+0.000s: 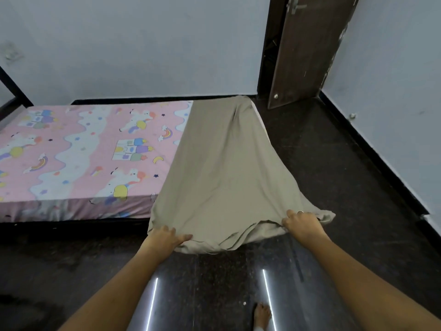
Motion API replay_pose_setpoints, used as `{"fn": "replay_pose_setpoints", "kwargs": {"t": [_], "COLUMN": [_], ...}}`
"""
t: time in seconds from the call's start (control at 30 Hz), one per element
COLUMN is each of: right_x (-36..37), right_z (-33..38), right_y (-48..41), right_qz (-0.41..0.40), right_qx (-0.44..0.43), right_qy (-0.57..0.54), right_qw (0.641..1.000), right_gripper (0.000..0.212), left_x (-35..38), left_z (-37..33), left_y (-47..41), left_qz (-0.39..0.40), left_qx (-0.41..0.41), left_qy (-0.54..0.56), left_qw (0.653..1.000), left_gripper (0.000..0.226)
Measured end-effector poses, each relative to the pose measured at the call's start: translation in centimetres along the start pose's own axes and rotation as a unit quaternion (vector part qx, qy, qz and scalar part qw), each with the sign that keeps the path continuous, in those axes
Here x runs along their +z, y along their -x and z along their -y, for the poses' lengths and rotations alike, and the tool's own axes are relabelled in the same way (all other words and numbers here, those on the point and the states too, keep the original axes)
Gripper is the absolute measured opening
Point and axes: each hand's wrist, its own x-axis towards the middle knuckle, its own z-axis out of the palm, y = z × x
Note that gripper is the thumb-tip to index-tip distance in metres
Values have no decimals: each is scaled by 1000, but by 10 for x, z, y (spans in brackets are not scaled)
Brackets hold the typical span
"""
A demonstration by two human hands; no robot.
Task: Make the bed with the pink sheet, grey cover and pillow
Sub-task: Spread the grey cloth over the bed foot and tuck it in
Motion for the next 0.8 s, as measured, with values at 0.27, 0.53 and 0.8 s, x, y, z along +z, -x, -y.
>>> {"fn": "replay_pose_setpoints", "kwargs": {"t": [0.27,0.53,0.8], "right_x": [41,66,73], "right_z": [23,39,43], "right_y": [-4,-10,-22], "right_qz": [53,126,264], "right_qx": [-13,-28,-36], "right_qy": [17,16,-59], "right_qw": [998,991,962], "right_gripper": [32,38,44], "left_x": [27,42,33], "left_z": [-21,-31,-42], "left_y": [-8,-22,-36], "left_qz": [46,92,162], "left_qx": [2,-16,-50], "left_qy": [-36,-62,-6], "left_qw": [998,994,986], "left_gripper": [51,39,31]}}
